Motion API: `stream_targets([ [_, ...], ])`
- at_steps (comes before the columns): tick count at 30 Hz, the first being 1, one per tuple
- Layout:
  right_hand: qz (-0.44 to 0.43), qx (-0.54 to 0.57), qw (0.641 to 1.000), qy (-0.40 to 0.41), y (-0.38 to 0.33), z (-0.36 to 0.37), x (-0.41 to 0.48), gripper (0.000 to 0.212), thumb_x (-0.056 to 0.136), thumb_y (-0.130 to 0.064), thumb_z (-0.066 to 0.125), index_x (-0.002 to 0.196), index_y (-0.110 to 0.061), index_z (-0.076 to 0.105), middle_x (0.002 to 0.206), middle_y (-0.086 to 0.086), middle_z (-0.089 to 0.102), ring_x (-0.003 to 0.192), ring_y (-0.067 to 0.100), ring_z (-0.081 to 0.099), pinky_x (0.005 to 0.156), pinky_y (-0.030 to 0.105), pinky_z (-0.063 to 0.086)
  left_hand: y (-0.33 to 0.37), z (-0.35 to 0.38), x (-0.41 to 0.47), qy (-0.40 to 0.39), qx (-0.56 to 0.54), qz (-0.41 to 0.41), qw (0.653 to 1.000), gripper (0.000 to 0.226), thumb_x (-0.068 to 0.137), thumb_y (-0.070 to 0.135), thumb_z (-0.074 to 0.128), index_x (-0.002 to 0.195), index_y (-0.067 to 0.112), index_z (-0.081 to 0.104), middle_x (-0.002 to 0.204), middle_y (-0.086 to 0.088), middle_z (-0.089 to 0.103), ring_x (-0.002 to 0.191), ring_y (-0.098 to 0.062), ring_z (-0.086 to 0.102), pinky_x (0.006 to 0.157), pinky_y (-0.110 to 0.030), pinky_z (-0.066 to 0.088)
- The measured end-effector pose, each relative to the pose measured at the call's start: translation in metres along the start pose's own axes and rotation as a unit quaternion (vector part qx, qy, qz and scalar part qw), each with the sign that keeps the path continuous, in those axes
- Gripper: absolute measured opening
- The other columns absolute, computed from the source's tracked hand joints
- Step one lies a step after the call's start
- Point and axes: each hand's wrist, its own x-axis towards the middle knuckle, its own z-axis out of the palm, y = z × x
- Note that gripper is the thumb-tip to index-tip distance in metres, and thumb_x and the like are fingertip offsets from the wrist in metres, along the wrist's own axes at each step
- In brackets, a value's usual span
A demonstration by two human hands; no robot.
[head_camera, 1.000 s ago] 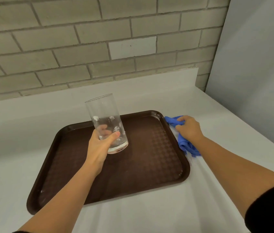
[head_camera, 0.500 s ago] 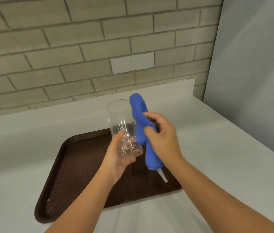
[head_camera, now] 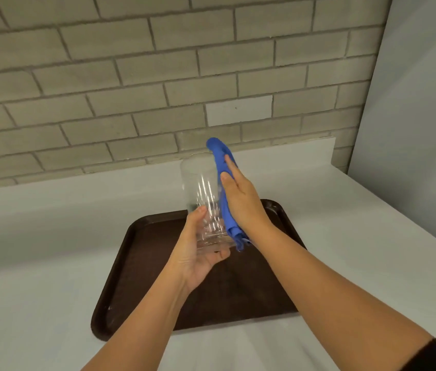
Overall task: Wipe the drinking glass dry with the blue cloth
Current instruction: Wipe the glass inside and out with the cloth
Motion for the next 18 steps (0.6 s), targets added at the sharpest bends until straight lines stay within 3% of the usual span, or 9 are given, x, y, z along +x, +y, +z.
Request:
stream_targets([
  [2,0.015,0.05,0.999,0.008,0.004,0.007,-0.015,0.044,0.097,-0.028,0.03,0.141,-0.03,0.024,0.145,-0.003,0.038,0.114,0.001,0.045,0.095,0.011,0.034,0.009,-0.003,0.003,-0.01,0.013,0.023,1.0,0.028,0.073,0.037,0.055,0.061,0.022,0.075,0.07,-0.002,0.074,0.065,-0.017,0.069,0.075,-0.038,0.049],
  [4,-0.021,0.065,0.998,-0.005,0.008,0.018,-0.041,0.045,0.096,-0.025,0.032,0.137,-0.038,0.019,0.144,-0.014,0.032,0.115,-0.012,0.041,0.093,0.001,0.032,0.021,-0.006,0.005,-0.015,0.01,0.033,0.999,0.028,0.076,0.037,0.054,0.068,0.018,0.073,0.065,-0.001,0.072,0.058,-0.013,0.068,0.067,-0.032,0.053],
  [7,-0.126,-0.027,0.991,-0.028,0.012,0.032,-0.064,0.044,0.094,-0.028,0.03,0.129,-0.042,0.008,0.15,-0.02,0.004,0.141,-0.004,0.005,0.114,0.013,0.008,0.027,-0.012,0.007,-0.006,0.011,0.021,1.0,0.033,0.084,0.034,0.049,0.068,0.015,0.07,0.056,0.0,0.068,0.049,-0.01,0.065,0.05,-0.021,0.053],
  [10,-0.183,-0.175,0.967,-0.034,0.004,0.026,-0.05,0.05,0.091,-0.03,0.025,0.137,-0.032,0.006,0.144,-0.023,-0.008,0.138,-0.001,-0.013,0.104,0.001,-0.009,0.022,-0.009,0.007,-0.019,-0.023,0.011,1.0,0.029,0.077,0.033,0.053,0.065,0.019,0.075,0.064,0.0,0.072,0.058,-0.01,0.069,0.055,-0.023,0.055],
  [12,-0.204,-0.228,0.951,-0.037,-0.005,0.018,-0.029,0.05,0.094,-0.027,0.026,0.143,-0.023,0.015,0.144,-0.021,-0.009,0.136,0.0,-0.014,0.099,-0.001,-0.014,0.021,-0.004,0.005,-0.031,-0.029,0.012,0.999,0.026,0.07,0.036,0.057,0.079,0.02,0.075,0.077,-0.002,0.074,0.071,-0.014,0.072,0.064,-0.031,0.056],
  [15,-0.125,-0.101,0.987,-0.016,-0.016,0.01,-0.002,0.046,0.097,-0.023,0.03,0.142,-0.023,0.02,0.155,-0.011,0.001,0.141,0.004,-0.003,0.111,0.016,-0.001,0.017,-0.001,0.005,-0.026,-0.001,-0.001,1.0,0.037,0.067,0.041,0.06,0.091,0.014,0.068,0.084,-0.008,0.074,0.076,-0.022,0.07,0.073,-0.042,0.054],
  [18,-0.017,0.089,0.996,0.026,-0.008,0.01,-0.006,0.045,0.096,-0.027,0.034,0.14,-0.03,0.026,0.151,-0.009,0.026,0.134,0.006,0.027,0.112,0.023,0.021,0.017,-0.006,0.005,-0.016,0.015,0.004,1.0,0.035,0.067,0.042,0.062,0.086,0.013,0.067,0.078,-0.007,0.073,0.071,-0.022,0.068,0.075,-0.042,0.051],
])
